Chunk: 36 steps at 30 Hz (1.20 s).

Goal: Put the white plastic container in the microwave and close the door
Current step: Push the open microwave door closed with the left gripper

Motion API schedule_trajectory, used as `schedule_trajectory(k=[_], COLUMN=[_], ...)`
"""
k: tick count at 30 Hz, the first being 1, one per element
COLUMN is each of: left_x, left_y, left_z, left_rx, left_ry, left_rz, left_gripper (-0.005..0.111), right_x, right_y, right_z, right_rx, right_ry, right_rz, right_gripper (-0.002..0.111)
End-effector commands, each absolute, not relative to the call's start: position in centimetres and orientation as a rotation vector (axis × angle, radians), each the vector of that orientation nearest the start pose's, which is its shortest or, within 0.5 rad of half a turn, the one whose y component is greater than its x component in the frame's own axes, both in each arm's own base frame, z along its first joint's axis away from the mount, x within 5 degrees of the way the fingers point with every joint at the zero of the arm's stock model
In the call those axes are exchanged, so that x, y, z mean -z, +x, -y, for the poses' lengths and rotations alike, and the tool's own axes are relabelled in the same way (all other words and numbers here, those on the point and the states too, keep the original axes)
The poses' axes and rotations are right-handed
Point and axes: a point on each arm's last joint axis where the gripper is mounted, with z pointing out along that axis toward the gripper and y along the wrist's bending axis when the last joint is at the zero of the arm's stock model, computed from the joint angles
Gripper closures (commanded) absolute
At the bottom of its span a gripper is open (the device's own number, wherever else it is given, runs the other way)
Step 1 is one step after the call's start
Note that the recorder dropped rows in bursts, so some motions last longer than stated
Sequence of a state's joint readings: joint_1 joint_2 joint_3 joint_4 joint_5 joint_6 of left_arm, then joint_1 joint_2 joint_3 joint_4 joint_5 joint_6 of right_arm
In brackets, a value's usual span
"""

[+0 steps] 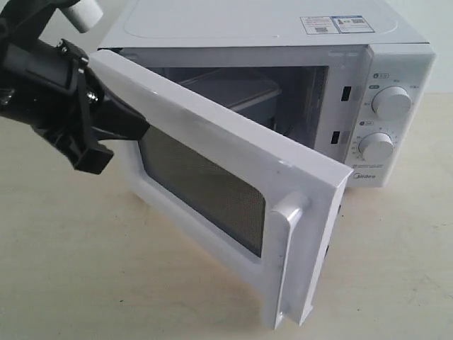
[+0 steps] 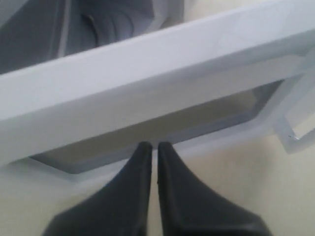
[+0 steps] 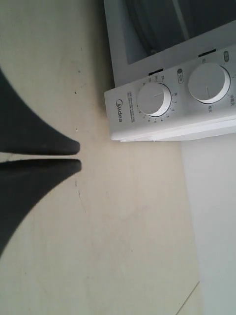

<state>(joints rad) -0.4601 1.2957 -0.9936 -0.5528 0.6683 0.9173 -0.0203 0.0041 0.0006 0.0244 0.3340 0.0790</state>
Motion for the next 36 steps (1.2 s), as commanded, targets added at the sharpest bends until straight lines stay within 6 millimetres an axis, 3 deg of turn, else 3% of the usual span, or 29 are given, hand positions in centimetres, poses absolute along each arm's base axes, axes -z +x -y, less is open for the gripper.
schedule_trajectory(k=[1,12,31,36], left_x=[-30.9,-29.3,-30.0,-30.0], left_y=[24.7,28.3,28.3,28.3], left_z=[15.1,15.5,15.3,15.2], left_rx=[0.317,0.169,0.140,0.136], left_ry=[1.113,0.955,0.954,0.956], left_rz=[-1.966,-1.896,-1.855,-1.854], left_gripper=[0.102,0.102,0.102,0.102], right_x=[-18.4,-18.4,-18.4,-18.8], right_y=[5.4,5.4,5.4,5.5], right_z=[0.1,0.1,0.1,0.2], right_rx=[-0.053,-0.053,-0.053,0.035], right_ry=[0.102,0.102,0.102,0.015], right_rz=[-1.804,-1.804,-1.804,-1.759], right_gripper=[0.108,0.108,0.108,0.108])
